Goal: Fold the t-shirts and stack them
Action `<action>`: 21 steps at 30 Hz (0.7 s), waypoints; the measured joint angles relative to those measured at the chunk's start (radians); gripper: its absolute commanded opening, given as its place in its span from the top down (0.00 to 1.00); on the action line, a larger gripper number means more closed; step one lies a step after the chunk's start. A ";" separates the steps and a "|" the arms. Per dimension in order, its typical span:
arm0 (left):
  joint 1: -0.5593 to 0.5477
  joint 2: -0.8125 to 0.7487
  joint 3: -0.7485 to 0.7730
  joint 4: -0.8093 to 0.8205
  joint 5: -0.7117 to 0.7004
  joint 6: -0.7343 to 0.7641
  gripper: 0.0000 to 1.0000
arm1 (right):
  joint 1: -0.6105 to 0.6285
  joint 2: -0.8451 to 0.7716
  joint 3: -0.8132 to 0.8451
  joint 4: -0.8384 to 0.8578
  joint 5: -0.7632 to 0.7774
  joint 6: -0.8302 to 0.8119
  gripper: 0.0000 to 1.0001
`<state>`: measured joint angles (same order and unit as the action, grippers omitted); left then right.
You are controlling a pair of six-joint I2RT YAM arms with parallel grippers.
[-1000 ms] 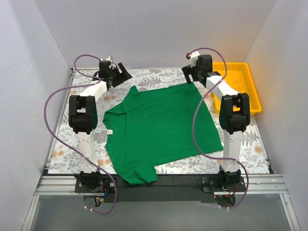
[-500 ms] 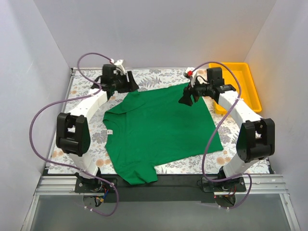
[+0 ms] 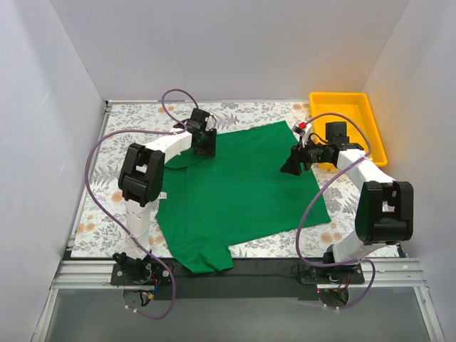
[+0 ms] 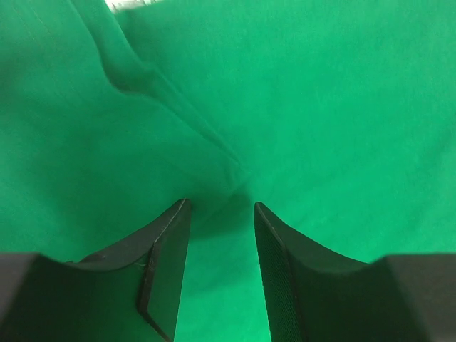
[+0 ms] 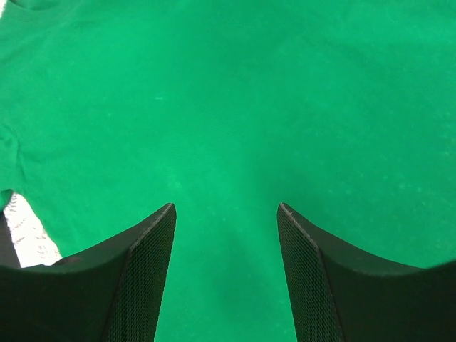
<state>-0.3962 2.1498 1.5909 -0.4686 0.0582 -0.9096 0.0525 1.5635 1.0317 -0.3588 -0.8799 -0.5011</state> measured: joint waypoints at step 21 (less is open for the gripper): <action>-0.029 0.040 0.072 -0.048 -0.101 0.057 0.84 | -0.027 0.005 0.000 0.001 -0.071 -0.001 0.37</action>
<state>-0.4255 2.1902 1.6634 -0.5163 -0.0425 -0.8528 0.0250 1.5684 1.0317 -0.3580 -0.9508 -0.5018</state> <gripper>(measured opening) 0.191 0.635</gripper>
